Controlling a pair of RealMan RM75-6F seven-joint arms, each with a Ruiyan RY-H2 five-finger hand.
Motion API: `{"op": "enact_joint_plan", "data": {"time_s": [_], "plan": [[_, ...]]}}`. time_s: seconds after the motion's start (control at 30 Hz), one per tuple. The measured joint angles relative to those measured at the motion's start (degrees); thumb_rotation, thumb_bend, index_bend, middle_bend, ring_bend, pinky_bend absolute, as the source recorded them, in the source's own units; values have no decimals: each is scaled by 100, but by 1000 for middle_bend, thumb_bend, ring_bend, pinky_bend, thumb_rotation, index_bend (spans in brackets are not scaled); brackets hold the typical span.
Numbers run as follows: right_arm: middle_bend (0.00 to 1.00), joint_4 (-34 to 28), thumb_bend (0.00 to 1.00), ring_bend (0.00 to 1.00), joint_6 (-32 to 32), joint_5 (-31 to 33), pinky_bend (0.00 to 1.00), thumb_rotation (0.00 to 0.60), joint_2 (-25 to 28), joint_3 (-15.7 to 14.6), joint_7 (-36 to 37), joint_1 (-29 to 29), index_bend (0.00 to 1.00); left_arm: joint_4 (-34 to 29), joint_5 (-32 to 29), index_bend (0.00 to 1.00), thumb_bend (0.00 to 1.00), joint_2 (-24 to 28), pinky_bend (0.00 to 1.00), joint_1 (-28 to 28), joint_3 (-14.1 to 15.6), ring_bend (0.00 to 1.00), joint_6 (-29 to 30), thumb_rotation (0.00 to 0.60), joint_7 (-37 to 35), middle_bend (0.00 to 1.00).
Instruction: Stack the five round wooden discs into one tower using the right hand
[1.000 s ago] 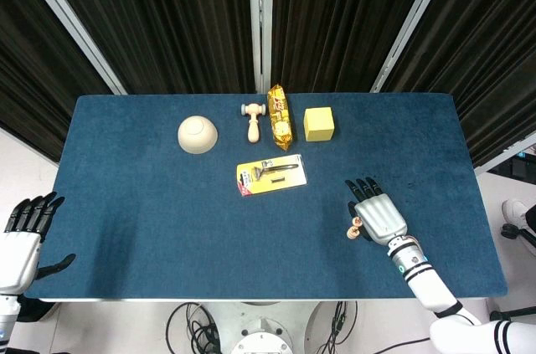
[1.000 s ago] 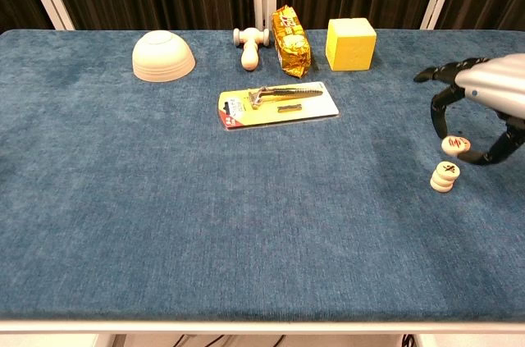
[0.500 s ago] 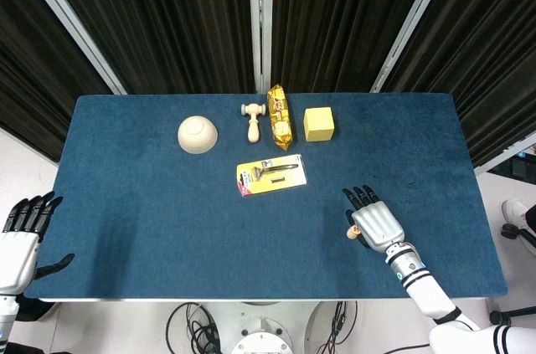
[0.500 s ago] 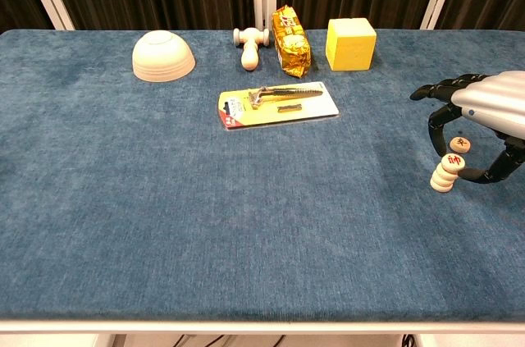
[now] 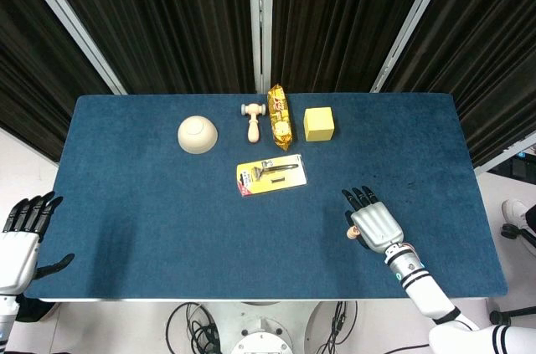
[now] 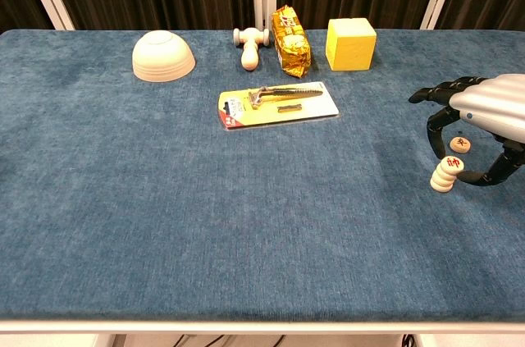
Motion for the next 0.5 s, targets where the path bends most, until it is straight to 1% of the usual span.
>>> {"op": "enact_joint_plan", "data": {"time_s": [0.27, 0.5], "plan": [[53, -12, 225, 0, -24, -6, 0, 600, 1, -11, 6, 1, 444, -2, 7, 77, 137, 5, 0, 3, -1, 0, 14, 600, -15, 0], [53, -58, 219, 0, 9, -34, 0, 600, 45, -20, 17, -20, 420, -6, 21, 77, 137, 8, 0, 8, 2, 0, 29, 600, -11, 0]]}}
